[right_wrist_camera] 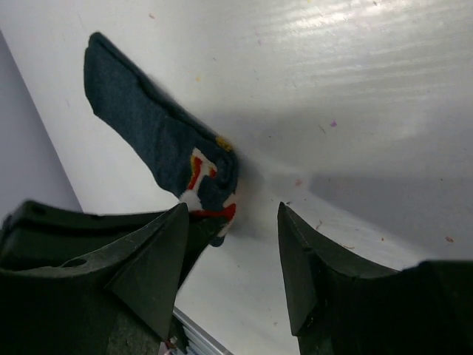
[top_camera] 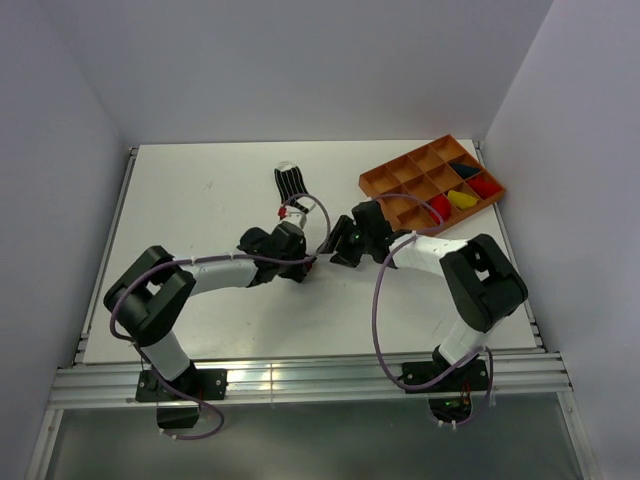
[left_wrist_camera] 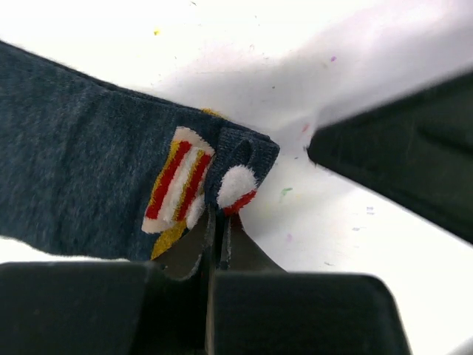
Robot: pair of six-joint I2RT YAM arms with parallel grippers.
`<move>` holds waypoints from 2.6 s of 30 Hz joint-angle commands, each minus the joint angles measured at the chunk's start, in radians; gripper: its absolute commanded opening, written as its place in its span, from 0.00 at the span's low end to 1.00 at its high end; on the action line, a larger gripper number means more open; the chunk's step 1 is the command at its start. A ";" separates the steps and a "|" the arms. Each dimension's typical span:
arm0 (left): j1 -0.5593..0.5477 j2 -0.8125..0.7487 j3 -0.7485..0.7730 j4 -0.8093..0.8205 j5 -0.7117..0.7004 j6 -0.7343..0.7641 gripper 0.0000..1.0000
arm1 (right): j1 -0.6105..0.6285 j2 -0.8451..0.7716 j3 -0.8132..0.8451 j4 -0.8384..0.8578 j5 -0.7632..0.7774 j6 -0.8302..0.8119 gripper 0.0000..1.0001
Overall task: Roll the socks
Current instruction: Roll the sock at the center of the board.
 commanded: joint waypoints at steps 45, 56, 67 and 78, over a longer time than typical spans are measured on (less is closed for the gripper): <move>0.235 0.050 -0.068 0.103 0.454 -0.194 0.17 | 0.061 0.153 0.082 -0.050 0.091 -0.020 0.00; -0.054 -0.224 -0.131 0.068 -0.228 -0.092 0.47 | 0.083 0.170 0.156 -0.167 0.111 -0.049 0.00; -0.259 -0.146 -0.127 0.206 -0.480 0.142 0.49 | 0.086 0.176 0.184 -0.200 0.108 -0.055 0.00; -0.315 -0.030 -0.092 0.217 -0.502 0.198 0.46 | 0.086 0.184 0.194 -0.200 0.091 -0.051 0.00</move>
